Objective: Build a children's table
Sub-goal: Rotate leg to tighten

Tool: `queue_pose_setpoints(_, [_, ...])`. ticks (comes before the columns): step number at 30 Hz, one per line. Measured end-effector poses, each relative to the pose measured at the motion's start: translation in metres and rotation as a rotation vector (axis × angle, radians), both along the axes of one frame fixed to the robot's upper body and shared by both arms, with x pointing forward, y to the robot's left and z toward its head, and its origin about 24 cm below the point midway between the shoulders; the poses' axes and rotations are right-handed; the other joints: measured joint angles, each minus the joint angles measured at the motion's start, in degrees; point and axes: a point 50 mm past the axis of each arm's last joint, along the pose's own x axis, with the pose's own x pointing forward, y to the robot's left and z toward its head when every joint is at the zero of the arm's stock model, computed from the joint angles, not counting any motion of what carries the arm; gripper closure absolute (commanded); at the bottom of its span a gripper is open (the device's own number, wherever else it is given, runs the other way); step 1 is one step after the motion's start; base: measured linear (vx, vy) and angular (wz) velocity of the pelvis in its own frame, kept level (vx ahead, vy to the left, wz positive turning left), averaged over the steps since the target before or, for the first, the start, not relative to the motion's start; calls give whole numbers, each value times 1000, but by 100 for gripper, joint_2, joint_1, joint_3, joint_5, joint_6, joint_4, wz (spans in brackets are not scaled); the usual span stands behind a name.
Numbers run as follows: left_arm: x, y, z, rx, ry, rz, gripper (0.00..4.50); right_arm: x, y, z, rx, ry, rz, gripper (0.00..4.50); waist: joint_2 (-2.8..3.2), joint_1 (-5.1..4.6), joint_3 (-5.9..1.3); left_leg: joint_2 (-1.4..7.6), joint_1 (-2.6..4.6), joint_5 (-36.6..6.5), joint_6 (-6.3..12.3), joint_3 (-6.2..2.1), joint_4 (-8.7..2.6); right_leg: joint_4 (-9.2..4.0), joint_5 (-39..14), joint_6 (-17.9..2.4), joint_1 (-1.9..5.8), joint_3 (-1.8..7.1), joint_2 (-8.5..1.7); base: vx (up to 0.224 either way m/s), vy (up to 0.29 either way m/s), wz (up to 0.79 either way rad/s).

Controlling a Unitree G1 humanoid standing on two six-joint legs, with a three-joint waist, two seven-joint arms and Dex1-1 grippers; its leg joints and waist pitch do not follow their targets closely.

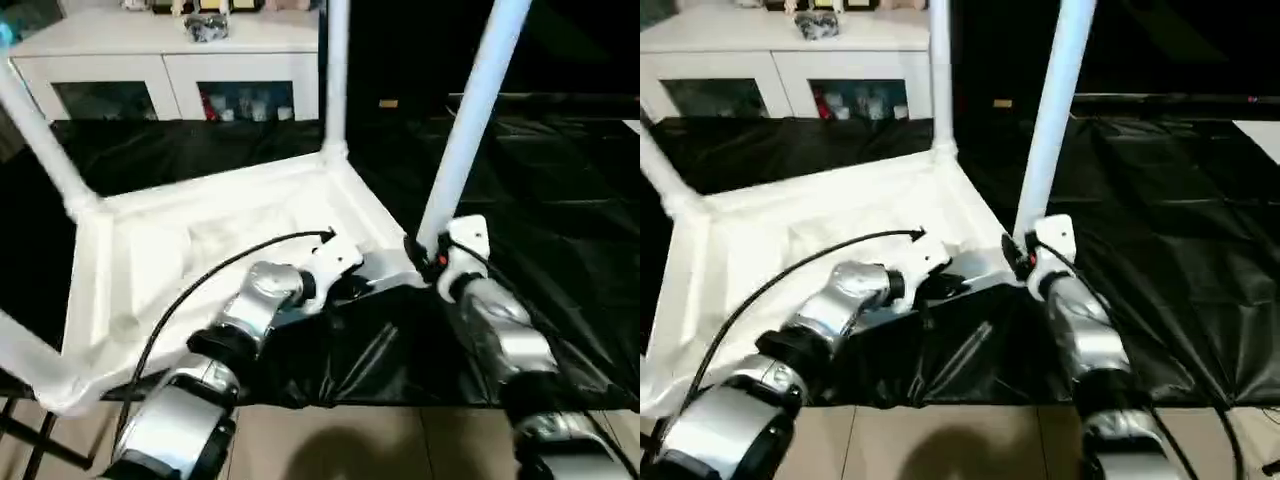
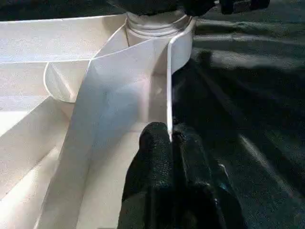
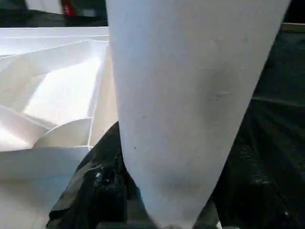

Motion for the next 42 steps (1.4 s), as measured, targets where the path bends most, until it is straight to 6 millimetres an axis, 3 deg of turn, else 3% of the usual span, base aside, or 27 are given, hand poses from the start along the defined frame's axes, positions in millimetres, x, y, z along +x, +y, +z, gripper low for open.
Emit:
queue_pose_setpoints(8, [1, 6, 3, -4, -12, -37, 450, -5, -3, -1, 6, -34, 82, 131, -1, 18, 3, 0, -8, 0, 0, 2, -21, 6, 3, -2, -20, -2, 0, 0, 0, 0])
queue_pose_setpoints(14, [-2, 32, 7, -11, -4, -173, 450, -22, -14, 3, -25, -26, 388, 131, 3, 66, 9, 18, -56, 20, 31, 2, -42, 15, 2, -18, -60, -9, 16, 0, 0, 0])
queue_pose_setpoints(19, [-8, 50, 12, -9, 29, -325, 450, -45, -25, 6, -37, 40, 691, 131, 4, 187, 8, 26, -109, 2, 63, 6, -12, 21, -14, -22, -119, -13, 18, 0, 0, 0])
queue_pose_setpoints(22, [-11, 57, 14, -5, 43, -379, 450, -53, -28, 9, -27, 80, 799, 162, 2, 222, 9, 34, -151, -11, 85, 6, 35, 45, -13, -23, -156, -13, 17, 0, 0, 0])
queue_pose_setpoints(27, [-14, 64, 14, 11, 66, -436, 450, -60, -30, 10, -23, 132, 907, 186, -16, 252, 21, 33, -143, -11, 83, 12, 56, 54, -4, -29, -149, -8, 12, 0, 0, 0])
queue_pose_setpoints(38, [-14, 67, 14, 9, 71, -452, 450, -61, -25, 10, 1, 147, 936, 191, -33, 328, 32, 36, -134, -9, 82, 16, 61, 72, -3, -28, -150, -5, 11, 0, 0, 0])
queue_pose_setpoints(42, [-8, 64, 14, 15, 32, -351, 450, -48, -18, 4, 16, 89, 727, 191, -80, 243, 59, 37, -112, -11, 36, 15, 64, 99, 0, -33, -146, 0, 12, 0, 0, 0])
